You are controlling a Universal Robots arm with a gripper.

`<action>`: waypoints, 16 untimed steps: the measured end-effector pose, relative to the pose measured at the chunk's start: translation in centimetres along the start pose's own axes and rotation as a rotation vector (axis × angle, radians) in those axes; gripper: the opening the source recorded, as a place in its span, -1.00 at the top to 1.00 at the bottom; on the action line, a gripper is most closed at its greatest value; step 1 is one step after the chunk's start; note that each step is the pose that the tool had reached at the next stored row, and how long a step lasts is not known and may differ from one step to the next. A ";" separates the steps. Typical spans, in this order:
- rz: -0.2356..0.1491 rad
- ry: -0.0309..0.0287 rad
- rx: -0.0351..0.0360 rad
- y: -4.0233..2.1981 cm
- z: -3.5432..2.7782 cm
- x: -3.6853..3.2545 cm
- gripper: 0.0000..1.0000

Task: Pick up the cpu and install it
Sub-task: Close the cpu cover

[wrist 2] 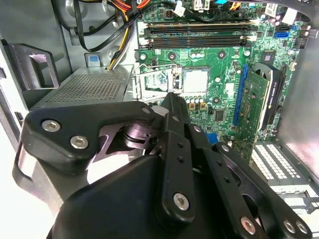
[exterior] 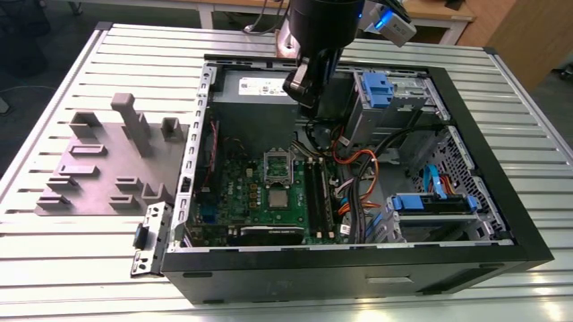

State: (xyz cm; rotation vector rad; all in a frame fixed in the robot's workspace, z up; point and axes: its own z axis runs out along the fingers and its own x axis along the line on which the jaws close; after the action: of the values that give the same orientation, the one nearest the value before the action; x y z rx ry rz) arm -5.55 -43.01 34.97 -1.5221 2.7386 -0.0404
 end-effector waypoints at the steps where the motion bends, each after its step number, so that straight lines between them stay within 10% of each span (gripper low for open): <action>1: 0.000 0.0000 0.0000 0.00 0.00 0.00 0.79; 16: 0.000 0.0002 0.0001 -0.26 0.44 0.43 0.79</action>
State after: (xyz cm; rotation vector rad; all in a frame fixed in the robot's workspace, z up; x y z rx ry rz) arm -5.54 -43.52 34.54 -1.5222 2.7386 -0.0407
